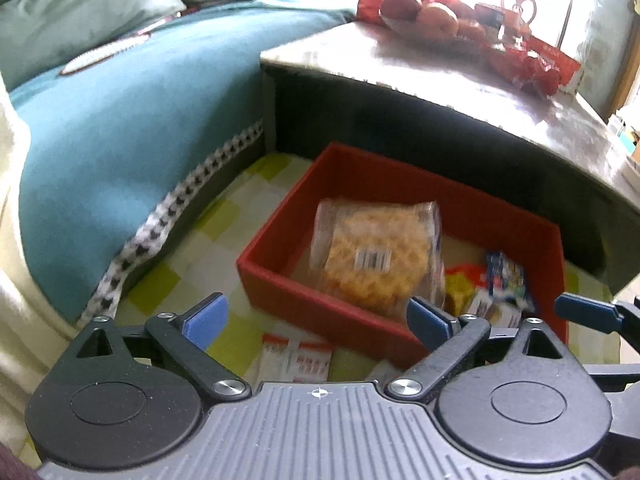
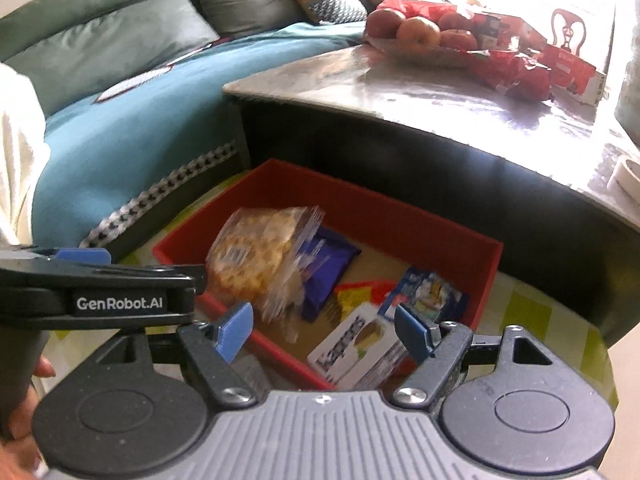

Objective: Organize snacks
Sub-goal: 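Move left tool to red-and-white strip packet and close on it, then lift strip packet with left tool while right tool grasps white foil bag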

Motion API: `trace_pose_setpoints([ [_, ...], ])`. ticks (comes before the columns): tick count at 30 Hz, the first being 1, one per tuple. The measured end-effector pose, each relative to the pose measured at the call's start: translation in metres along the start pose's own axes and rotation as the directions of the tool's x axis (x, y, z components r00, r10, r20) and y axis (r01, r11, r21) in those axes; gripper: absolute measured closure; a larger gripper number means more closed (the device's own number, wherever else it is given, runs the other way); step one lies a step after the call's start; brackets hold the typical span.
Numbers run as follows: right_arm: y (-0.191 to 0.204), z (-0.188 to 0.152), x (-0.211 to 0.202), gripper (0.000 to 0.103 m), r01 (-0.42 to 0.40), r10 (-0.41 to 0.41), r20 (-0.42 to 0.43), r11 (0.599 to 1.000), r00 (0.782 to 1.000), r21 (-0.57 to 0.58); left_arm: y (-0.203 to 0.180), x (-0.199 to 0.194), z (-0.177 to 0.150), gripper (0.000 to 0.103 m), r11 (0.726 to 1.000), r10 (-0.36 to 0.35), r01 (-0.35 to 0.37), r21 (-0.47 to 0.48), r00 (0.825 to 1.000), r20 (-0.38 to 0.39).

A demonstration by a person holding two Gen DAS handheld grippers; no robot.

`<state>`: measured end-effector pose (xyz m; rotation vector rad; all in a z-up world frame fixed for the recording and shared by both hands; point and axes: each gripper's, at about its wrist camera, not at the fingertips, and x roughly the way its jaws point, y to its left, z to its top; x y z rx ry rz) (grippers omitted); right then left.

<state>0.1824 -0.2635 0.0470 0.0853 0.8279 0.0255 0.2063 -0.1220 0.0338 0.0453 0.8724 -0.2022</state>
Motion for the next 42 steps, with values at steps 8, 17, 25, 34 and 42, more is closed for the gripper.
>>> trace_pose_setpoints([
  [8,0.017,-0.034,-0.009,0.023,-0.032,0.03,-0.068,0.999,0.997,-0.03,0.032,0.01,-0.03,0.005,1.0,0.007,-0.009,-0.012,0.994,-0.111],
  [17,0.019,-0.066,-0.017,0.019,-0.064,0.063,-0.135,0.998,0.989,-0.004,0.049,0.057,-0.054,0.006,0.993,-0.023,-0.013,-0.117,0.955,-0.297],
  [25,0.01,-0.066,-0.016,0.019,-0.078,0.08,-0.155,0.997,0.985,0.02,0.026,0.07,-0.058,0.017,0.996,0.07,-0.083,-0.034,0.955,-0.29],
  [34,0.016,-0.073,-0.015,0.019,-0.083,0.083,-0.192,0.997,0.978,0.008,0.048,0.043,-0.074,0.038,0.997,0.068,-0.075,-0.009,0.951,-0.302],
  [42,0.027,-0.108,-0.025,0.019,-0.085,0.089,-0.27,0.996,0.959,0.028,0.063,0.025,-0.091,0.041,1.0,0.004,-0.013,-0.025,0.937,-0.35],
])
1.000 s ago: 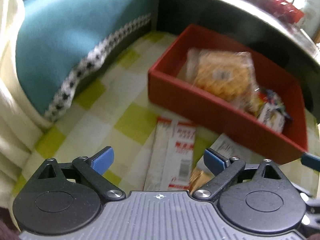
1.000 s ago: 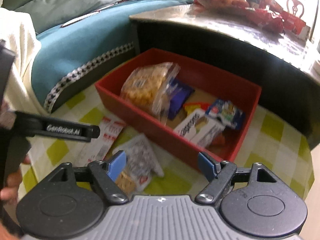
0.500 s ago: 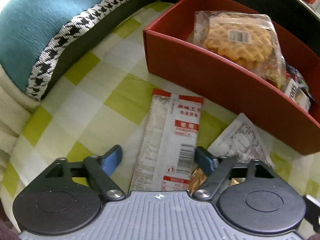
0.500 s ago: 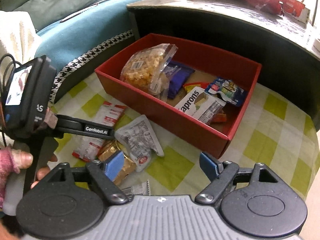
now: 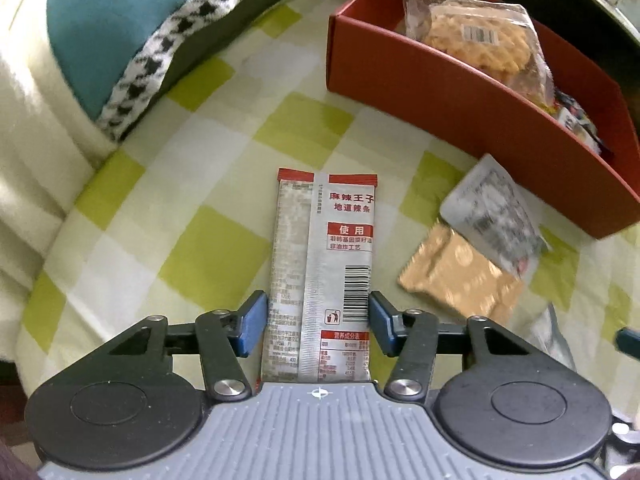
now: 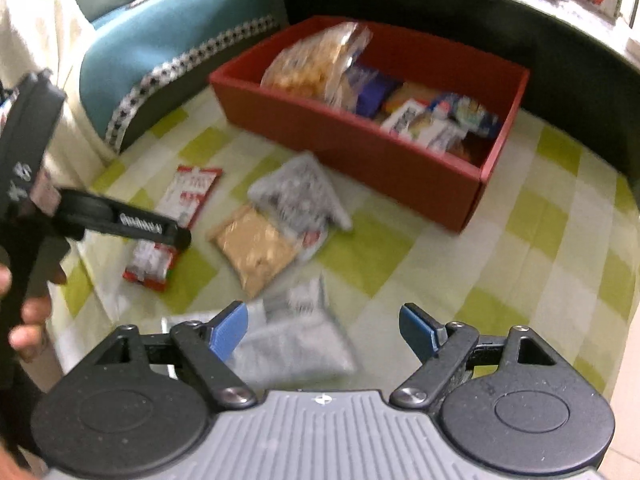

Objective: Organize snacks
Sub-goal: 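Lift strip packet with left tool while right tool grasps white foil bag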

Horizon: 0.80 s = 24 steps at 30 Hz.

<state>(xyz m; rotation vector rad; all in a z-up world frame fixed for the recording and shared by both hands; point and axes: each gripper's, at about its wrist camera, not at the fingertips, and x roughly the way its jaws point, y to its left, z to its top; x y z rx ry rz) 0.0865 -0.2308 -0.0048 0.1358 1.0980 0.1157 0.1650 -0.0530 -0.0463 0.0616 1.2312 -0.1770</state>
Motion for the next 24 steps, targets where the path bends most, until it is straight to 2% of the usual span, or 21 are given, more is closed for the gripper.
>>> trace_pose_setpoints([
  [4,0.005,-0.014,0.003,0.019,0.004,-0.003,-0.039,1.0,0.999,0.019,0.009,-0.005,-0.007,0.041,1.0,-0.01,0.01,0.006,1.0,-0.002],
  [9,0.026,-0.01,-0.002,0.018,0.026,-0.03,0.036,0.994,0.999,0.11,0.025,-0.003,-0.007,0.04,0.998,-0.032,0.03,-0.06,0.999,-0.025],
  [13,0.072,0.013,0.029,0.018,0.208,-0.207,0.08,0.978,0.975,-0.004,0.021,0.004,-0.005,0.038,0.999,-0.003,0.002,-0.05,1.0,-0.017],
  [16,0.09,0.007,0.046,0.018,0.279,-0.276,0.048,0.952,0.96,-0.125,0.022,0.004,-0.006,0.037,0.999,-0.01,0.009,-0.039,1.0,-0.016],
  [18,0.088,-0.006,0.045,0.017,0.293,-0.294,0.021,0.938,0.956,-0.186,0.023,0.004,-0.007,0.037,0.999,-0.018,0.018,-0.037,1.0,-0.017],
  [20,0.077,-0.021,0.037,0.014,0.325,-0.335,-0.007,0.917,0.942,-0.231,0.023,0.004,-0.007,0.035,0.999,-0.021,0.02,-0.038,1.0,-0.02],
  [24,0.048,-0.038,0.011,0.014,0.392,-0.405,-0.013,0.893,0.914,-0.22,0.019,0.005,-0.006,0.032,0.999,-0.03,0.029,-0.041,0.999,-0.029],
])
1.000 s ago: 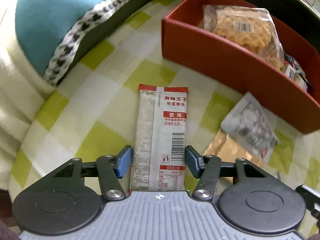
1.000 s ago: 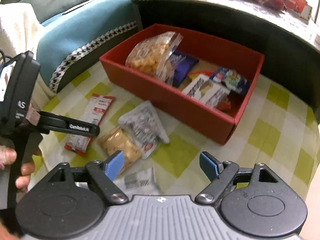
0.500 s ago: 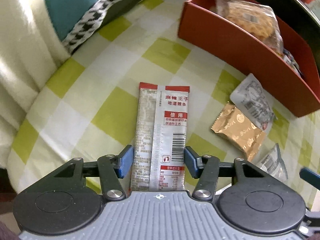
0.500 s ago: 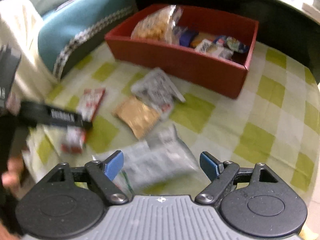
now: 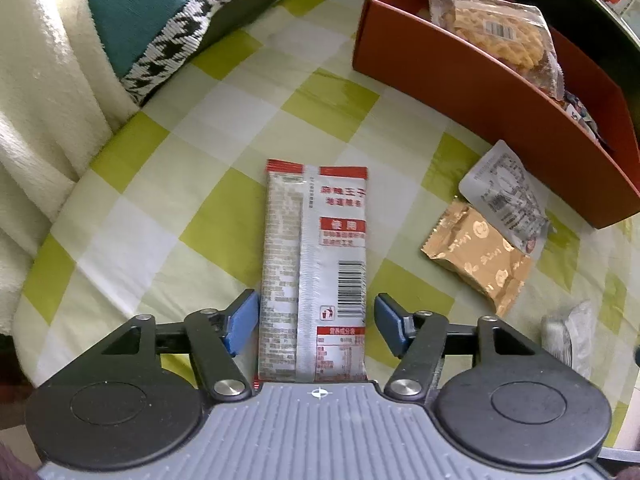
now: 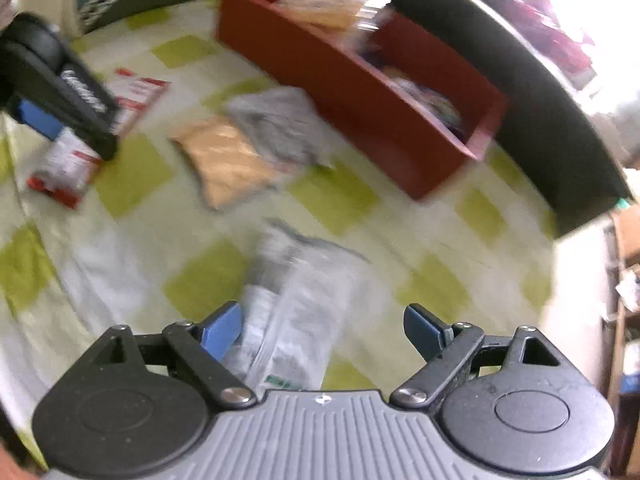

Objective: Organize snacks
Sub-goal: 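Lift strip packet with left tool while right tool grasps white foil bag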

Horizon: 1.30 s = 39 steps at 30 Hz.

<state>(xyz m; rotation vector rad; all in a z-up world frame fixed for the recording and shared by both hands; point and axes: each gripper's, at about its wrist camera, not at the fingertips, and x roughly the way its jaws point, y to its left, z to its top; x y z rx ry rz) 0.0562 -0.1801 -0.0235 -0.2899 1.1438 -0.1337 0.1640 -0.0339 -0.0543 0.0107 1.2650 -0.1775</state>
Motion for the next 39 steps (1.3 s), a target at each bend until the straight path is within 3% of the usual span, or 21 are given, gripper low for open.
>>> trace_pose_setpoints([
  [2,-0.02,-0.01,-0.008,0.013,-0.016,0.016,-0.003,0.997,1.0,0.081,-0.002,-0.001,-0.001,0.032,1.0,-0.002,0.002,0.003,1.0,-0.001],
  [6,-0.045,-0.017,-0.002,0.013,-0.127,0.132,-0.007,0.964,0.991,0.233,-0.004,-0.002,-0.005,0.031,1.0,-0.007,0.007,-0.005,1.0,-0.009],
  [10,-0.028,-0.006,0.014,0.013,-0.174,0.18,-0.015,0.967,0.984,0.184,-0.004,-0.003,-0.014,0.027,1.0,-0.003,0.003,-0.011,1.0,-0.005],
  [13,-0.013,-0.005,0.029,0.013,-0.187,0.194,-0.035,0.969,0.98,0.159,-0.009,0.0,-0.016,0.016,1.0,-0.003,0.003,0.018,1.0,-0.004],
  [17,-0.013,-0.008,0.041,0.0,-0.219,0.229,-0.036,0.959,0.973,0.181,-0.015,0.006,-0.013,0.008,0.999,0.036,-0.036,0.036,0.999,0.005],
  [19,-0.013,-0.008,0.044,0.0,-0.223,0.233,-0.035,0.957,0.972,0.184,-0.019,0.009,-0.013,0.004,0.997,0.054,-0.055,0.051,0.998,0.007],
  [24,-0.013,-0.007,0.046,0.0,-0.206,0.216,-0.022,0.953,0.976,0.223,-0.025,0.009,-0.024,0.001,0.994,0.088,-0.09,0.062,0.996,0.028],
  [30,-0.016,-0.007,0.045,0.0,-0.236,0.237,0.014,0.957,0.971,0.166,-0.017,0.002,-0.032,0.006,0.995,0.098,-0.099,0.026,0.995,0.035],
  [33,-0.01,-0.013,0.031,0.029,-0.259,0.257,0.033,0.96,0.966,0.103,-0.014,-0.005,-0.029,0.023,0.996,0.084,-0.085,0.005,0.995,0.05],
  [34,-0.007,-0.014,0.025,0.041,-0.262,0.259,0.037,0.961,0.965,0.086,-0.013,-0.008,-0.028,0.034,0.996,0.085,-0.086,0.0,0.995,0.061],
  [39,-0.003,-0.015,0.018,0.052,-0.273,0.271,0.03,0.958,0.962,0.084,-0.008,-0.013,-0.025,0.041,0.998,0.059,-0.058,-0.018,0.997,0.059],
])
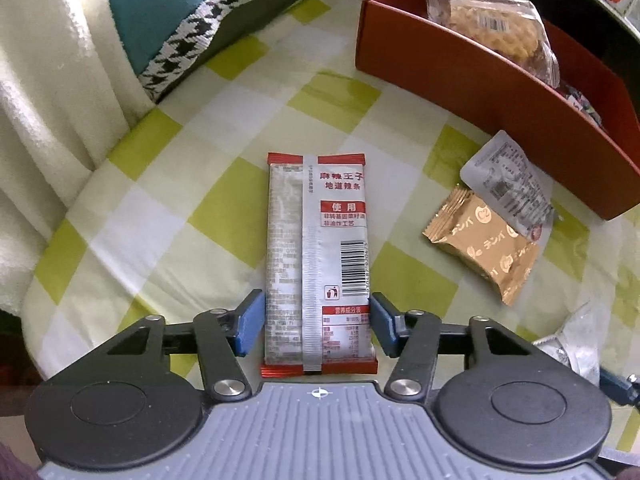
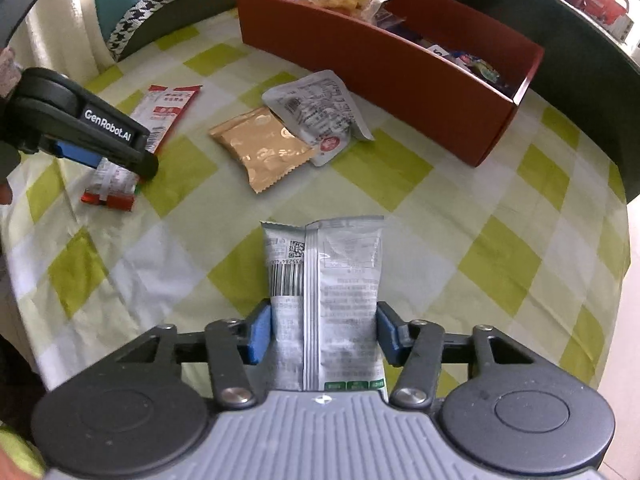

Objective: Organize snacks
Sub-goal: 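Lift strip packet with left tool while right tool grasps white foil bag, then carry strip packet and white foil bag with both tools over the red box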

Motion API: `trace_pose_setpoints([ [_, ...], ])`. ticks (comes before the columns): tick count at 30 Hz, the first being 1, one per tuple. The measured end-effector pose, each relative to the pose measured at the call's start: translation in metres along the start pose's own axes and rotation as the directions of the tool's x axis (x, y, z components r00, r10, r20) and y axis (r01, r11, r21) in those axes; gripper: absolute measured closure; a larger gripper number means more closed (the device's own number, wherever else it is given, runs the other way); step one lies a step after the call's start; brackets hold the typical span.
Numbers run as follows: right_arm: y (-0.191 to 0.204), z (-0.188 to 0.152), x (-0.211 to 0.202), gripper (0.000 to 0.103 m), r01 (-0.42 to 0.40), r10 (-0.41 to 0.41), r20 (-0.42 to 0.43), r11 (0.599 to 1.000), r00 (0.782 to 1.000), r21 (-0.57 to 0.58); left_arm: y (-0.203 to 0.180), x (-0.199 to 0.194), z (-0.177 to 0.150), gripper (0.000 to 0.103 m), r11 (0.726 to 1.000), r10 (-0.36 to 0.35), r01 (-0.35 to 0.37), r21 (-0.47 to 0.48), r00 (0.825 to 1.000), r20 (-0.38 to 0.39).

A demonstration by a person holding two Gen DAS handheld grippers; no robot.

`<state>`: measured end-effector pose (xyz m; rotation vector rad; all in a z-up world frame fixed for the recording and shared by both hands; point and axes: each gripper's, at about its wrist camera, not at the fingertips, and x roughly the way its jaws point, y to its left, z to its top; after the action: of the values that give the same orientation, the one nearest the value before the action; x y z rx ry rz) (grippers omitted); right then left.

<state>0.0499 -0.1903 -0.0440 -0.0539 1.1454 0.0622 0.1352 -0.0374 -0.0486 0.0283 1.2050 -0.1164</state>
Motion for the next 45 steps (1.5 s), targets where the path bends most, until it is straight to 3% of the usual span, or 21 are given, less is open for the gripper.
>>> trace_pose_setpoints([
  [9,-0.007,0.001,-0.006,0.057,-0.026,0.025,0.018,0.998,1.0,0.051,0.002,-0.013,0.001,0.043,0.998,-0.055,0.056,-0.02,0.998,0.015],
  [25,-0.037,0.026,-0.043,0.057,-0.093,0.063,0.172,0.981,0.983,0.173,-0.015,-0.051,0.011,0.044,0.979,-0.204,0.205,-0.005,0.973,0.109],
  [27,-0.039,0.032,-0.044,0.057,-0.1,0.066,0.186,0.978,0.98,0.181,-0.019,-0.058,0.016,0.056,0.975,-0.222,0.224,0.003,0.966,0.134],
  [29,-0.042,0.038,-0.046,0.057,-0.107,0.069,0.2,0.977,0.977,0.185,-0.022,-0.062,0.021,0.056,0.968,-0.248,0.251,0.002,0.958,0.144],
  [33,-0.047,0.045,-0.045,0.057,-0.113,0.071,0.208,0.974,0.976,0.195,-0.028,-0.052,0.021,0.047,0.972,-0.236,0.235,0.021,0.965,0.116],
  [35,-0.048,0.045,-0.042,0.057,-0.124,0.083,0.201,0.972,0.976,0.199,-0.032,-0.035,0.02,0.032,0.974,-0.225,0.226,0.001,0.972,0.069],
  [37,-0.049,0.046,-0.038,0.057,-0.13,0.091,0.191,0.97,0.977,0.204,-0.033,-0.016,0.02,0.026,0.978,-0.203,0.204,-0.048,0.979,0.026],
  [41,-0.048,0.047,-0.036,0.057,-0.138,0.101,0.183,0.97,0.978,0.202,-0.036,0.005,0.021,0.026,0.976,-0.178,0.177,-0.129,0.984,0.009],
  [45,-0.05,0.047,-0.037,0.057,-0.157,0.12,0.184,0.966,0.976,0.204,-0.051,0.009,0.016,0.032,0.991,-0.107,0.108,-0.076,0.994,0.022],
])
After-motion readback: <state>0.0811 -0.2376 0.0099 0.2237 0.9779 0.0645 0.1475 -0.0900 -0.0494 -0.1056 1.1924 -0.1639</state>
